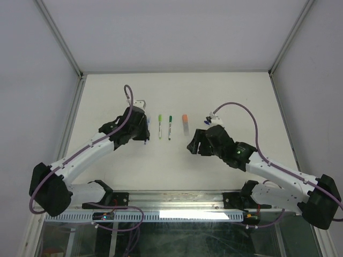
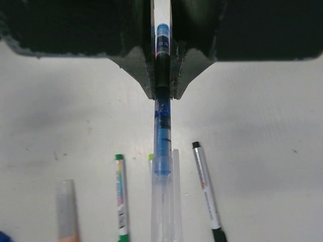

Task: Insert the pens into the pen caps
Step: Place the pen at the center of the board.

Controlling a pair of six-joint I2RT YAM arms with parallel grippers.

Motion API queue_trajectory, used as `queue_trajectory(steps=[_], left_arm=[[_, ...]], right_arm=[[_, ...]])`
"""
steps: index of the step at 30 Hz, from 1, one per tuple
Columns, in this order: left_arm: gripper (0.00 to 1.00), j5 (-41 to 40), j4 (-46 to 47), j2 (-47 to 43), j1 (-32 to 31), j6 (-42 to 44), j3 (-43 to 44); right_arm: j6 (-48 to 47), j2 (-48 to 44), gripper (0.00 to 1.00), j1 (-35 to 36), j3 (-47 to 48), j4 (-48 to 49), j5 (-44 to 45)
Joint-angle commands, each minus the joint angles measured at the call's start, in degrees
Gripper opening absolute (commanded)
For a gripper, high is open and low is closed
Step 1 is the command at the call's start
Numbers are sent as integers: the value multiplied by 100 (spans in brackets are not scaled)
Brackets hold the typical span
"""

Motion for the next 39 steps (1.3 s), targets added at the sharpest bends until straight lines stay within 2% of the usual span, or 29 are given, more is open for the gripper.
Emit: queue_trajectory(steps=[1,9,16,25,31,34,39], left_arm=[[0,-612,66,667,209,-209,243],[0,-644,370,1690,672,107,414],[5,-264,892,2230,1208,483,294],[8,123,1149,2965,1330,803,528],[17,-5,1137,3222,1327,846,667],[26,-49,1102,3233,1334,829,679],[30,-134,1029,3114,1331,854,709]], right_arm=[[-194,-438,62,-225,-308,302,-894],[-180,-853,62,-246,-766,433,-1448],[-181,-847,62,-247,-810,489,-1699],[-203,-746,62,-246,-738,411,-1611],[-195,-797,62,-248,-630,179,-1331],[-178,-827,62,-247,-523,-32,-1145],[-217,-842,62,-255,-259,-481,-826]])
